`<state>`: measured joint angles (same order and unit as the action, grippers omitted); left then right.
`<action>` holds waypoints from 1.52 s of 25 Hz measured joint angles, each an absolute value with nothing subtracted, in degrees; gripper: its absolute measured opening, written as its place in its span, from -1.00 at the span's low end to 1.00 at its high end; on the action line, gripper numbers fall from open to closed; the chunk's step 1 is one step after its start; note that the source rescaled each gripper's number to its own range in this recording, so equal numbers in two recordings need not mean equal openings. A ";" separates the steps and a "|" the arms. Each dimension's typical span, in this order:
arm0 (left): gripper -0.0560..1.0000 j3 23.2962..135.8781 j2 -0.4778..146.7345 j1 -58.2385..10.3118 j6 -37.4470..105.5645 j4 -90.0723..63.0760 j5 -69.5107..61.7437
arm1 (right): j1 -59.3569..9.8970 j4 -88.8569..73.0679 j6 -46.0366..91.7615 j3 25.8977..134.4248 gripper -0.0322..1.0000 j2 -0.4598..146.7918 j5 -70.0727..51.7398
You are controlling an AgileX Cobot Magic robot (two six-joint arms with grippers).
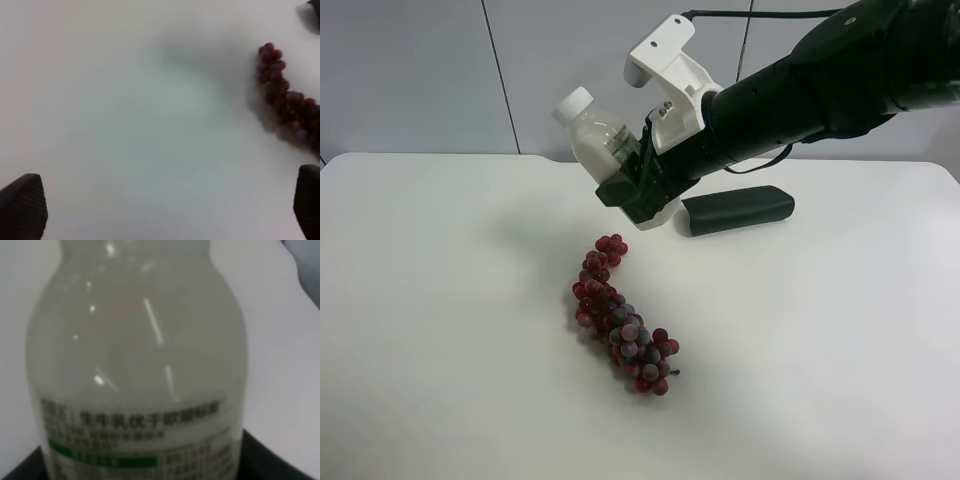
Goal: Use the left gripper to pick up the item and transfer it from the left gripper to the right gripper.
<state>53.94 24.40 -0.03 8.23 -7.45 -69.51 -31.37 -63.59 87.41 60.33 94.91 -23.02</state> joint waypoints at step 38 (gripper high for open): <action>0.96 29.14 -0.18 -0.03 6.84 -4.44 -60.61 | -26.33 -11.30 16.43 58.83 -0.84 86.67 -35.10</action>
<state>29.14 -0.18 -0.03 6.84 -4.44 -60.61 -26.33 -11.30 16.43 58.83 86.67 -35.10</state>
